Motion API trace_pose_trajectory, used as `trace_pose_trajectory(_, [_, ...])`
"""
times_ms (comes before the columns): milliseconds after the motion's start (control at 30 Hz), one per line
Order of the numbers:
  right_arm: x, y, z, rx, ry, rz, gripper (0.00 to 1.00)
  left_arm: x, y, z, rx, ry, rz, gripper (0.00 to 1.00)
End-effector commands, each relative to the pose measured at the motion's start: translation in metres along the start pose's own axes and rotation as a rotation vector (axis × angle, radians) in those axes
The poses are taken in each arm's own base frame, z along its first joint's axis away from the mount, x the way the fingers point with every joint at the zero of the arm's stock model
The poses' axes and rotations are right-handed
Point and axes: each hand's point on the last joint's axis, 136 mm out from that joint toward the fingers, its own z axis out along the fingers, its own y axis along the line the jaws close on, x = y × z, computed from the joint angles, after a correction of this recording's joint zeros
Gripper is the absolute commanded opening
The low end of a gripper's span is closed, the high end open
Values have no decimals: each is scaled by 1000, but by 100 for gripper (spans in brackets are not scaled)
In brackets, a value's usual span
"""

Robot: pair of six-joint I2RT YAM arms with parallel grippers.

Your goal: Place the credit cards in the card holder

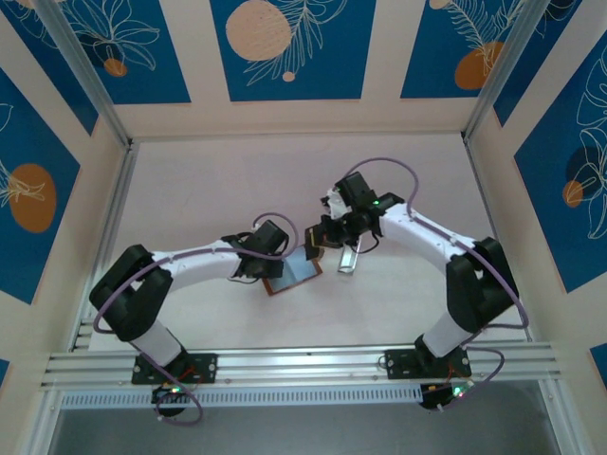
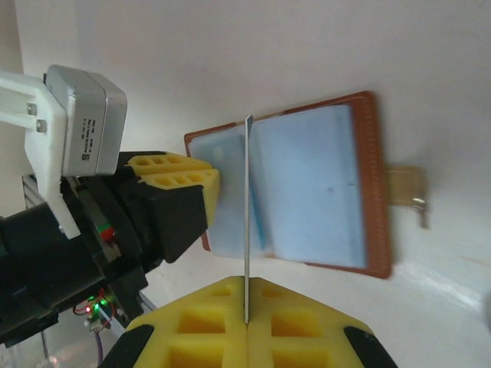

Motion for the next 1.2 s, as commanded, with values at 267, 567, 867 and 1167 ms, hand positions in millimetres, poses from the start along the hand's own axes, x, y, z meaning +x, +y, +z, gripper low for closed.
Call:
trace_pose_trajectory(267, [-6,17,58,-77,52,-115,0,13,25,-5,-112,21,20,15])
trace_pose_trajectory(567, [-3,26,81,-121,64,-151,0,22,32,-2,-123,39,21,14])
trace_pose_trajectory(867, [-4,23,96,-128,73,-149,0,26,34,-1,-120,45,15,14])
trace_pose_trajectory(1167, [-1,19,106,-135,99,-137,0,25,31,-1,-108,42,11,14])
